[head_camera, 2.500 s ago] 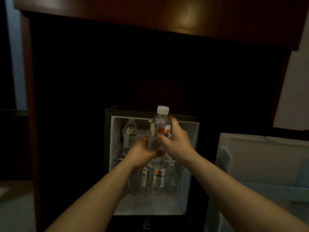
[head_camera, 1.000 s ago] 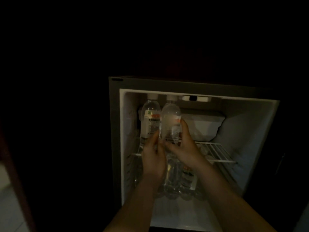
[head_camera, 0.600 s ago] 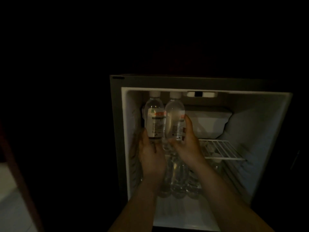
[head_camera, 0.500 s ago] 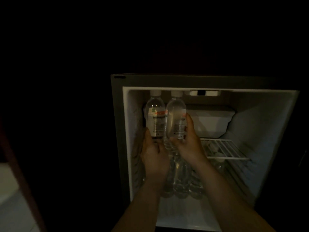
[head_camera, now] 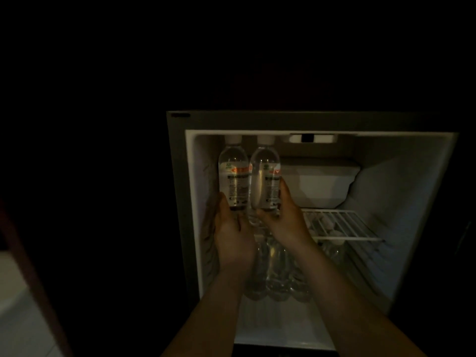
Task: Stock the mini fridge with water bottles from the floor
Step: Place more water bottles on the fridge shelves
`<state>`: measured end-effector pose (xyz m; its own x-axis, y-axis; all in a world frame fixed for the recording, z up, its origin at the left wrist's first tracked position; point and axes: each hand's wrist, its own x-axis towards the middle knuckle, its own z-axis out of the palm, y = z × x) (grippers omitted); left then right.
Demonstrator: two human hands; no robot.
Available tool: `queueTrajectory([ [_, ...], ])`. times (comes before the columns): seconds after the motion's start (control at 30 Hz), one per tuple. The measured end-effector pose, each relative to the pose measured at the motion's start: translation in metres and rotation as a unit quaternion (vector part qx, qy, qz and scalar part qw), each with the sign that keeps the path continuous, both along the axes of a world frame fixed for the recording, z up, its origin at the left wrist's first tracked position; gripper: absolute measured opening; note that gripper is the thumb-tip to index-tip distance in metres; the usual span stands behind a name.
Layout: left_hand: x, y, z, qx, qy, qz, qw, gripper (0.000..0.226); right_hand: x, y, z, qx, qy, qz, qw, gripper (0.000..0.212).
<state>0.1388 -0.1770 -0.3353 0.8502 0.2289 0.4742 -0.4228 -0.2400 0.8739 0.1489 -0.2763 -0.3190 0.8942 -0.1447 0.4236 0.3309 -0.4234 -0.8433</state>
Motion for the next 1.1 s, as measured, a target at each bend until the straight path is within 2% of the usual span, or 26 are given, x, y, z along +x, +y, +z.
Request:
queueTrajectory([
  [0.17, -0.009, 0.01, 0.008, 0.023, 0.028, -0.018, 0.999, 0.04, -0.006, -0.005, -0.002, -0.001, 0.061, 0.014, 0.998, 0.077],
  [0.27, -0.024, 0.015, 0.012, 0.057, 0.061, -0.009, 0.997, 0.029, -0.019, -0.006, 0.005, -0.01, 0.074, -0.026, 0.997, 0.071],
  [0.33, -0.031, 0.018, 0.016, 0.085, 0.068, -0.008, 0.994, 0.027, -0.029, -0.009, 0.012, -0.038, 0.063, -0.06, 0.996, 0.061],
  [0.43, -0.043, 0.023, 0.03, 0.147, 0.035, -0.021, 0.988, 0.026, -0.048, -0.015, 0.028, -0.102, 0.043, -0.068, 0.991, 0.036],
  [0.5, -0.054, 0.024, 0.04, 0.196, 0.027, -0.068, 0.978, 0.027, -0.061, -0.02, 0.04, -0.139, 0.04, -0.06, 0.988, 0.024],
  [0.57, -0.068, 0.022, 0.05, 0.222, 0.061, -0.152, 0.961, 0.029, -0.077, -0.026, 0.051, -0.162, 0.045, -0.044, 0.985, 0.017],
  [0.67, -0.088, 0.019, 0.064, 0.281, 0.1, -0.233, 0.926, 0.033, -0.104, -0.039, 0.067, -0.192, 0.08, -0.015, 0.978, 0.014],
  [0.83, -0.119, 0.009, 0.091, 0.394, 0.175, -0.276, 0.859, 0.033, -0.145, -0.066, 0.093, -0.24, 0.172, -0.014, 0.955, 0.015],
  [1.0, -0.155, -0.02, 0.11, 0.38, 0.178, -0.302, 0.856, 0.028, -0.195, -0.098, 0.113, -0.276, 0.224, -0.03, 0.934, 0.018],
  [1.1, -0.179, -0.042, 0.12, 0.4, 0.153, -0.318, 0.846, 0.039, -0.233, -0.125, 0.122, -0.312, 0.247, -0.055, 0.916, 0.021],
])
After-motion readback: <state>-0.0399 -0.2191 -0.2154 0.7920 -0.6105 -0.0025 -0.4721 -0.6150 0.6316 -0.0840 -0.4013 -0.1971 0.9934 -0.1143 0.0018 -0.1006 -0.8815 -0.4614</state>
